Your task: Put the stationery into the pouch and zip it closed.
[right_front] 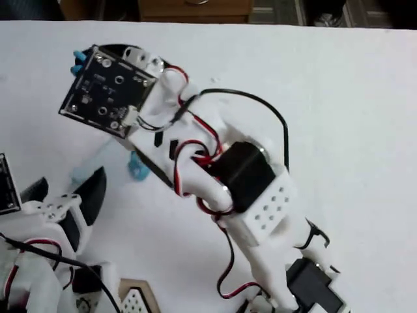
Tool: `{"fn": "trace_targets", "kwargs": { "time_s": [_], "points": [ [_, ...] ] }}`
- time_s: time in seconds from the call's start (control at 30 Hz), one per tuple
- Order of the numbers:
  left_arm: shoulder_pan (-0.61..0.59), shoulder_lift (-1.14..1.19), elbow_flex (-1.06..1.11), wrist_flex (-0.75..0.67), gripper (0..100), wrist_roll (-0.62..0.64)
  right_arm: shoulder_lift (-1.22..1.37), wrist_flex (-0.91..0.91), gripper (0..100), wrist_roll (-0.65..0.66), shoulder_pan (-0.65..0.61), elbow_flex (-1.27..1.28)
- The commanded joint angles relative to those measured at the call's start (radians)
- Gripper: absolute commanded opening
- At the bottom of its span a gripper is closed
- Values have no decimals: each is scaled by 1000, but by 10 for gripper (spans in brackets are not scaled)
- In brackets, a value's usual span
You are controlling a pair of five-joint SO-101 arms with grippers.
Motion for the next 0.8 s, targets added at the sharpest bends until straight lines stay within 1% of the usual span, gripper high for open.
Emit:
{"fn": "trace_targets", "kwargs": {
  "time_s": [0.0, 0.13, 0.23, 0.4, 0.5, 0.63, 0.77],
  "points": [
    [12, -7, 23, 3, 325, -23, -7, -16, 17, -8, -1, -49],
    [16, -4, 2, 2, 325, -18, -10, 4, 17, -8, 1, -51],
    [24, -1, 5, -5, 327, 37, -5, 5, 17, -8, 1, -48],
    [136, -1, 32, -28, 328, 49, -2, 1, 17, -8, -1, -46],
    [194, 2, 34, -44, 328, 101, -2, 1, 17, -8, -1, -44],
    [243, 104, -2, -48, 328, 180, -2, 1, 17, -8, -1, -44],
    [249, 268, -92, -23, 328, 229, -2, 2, 17, -8, -1, -44]
  ]
}}
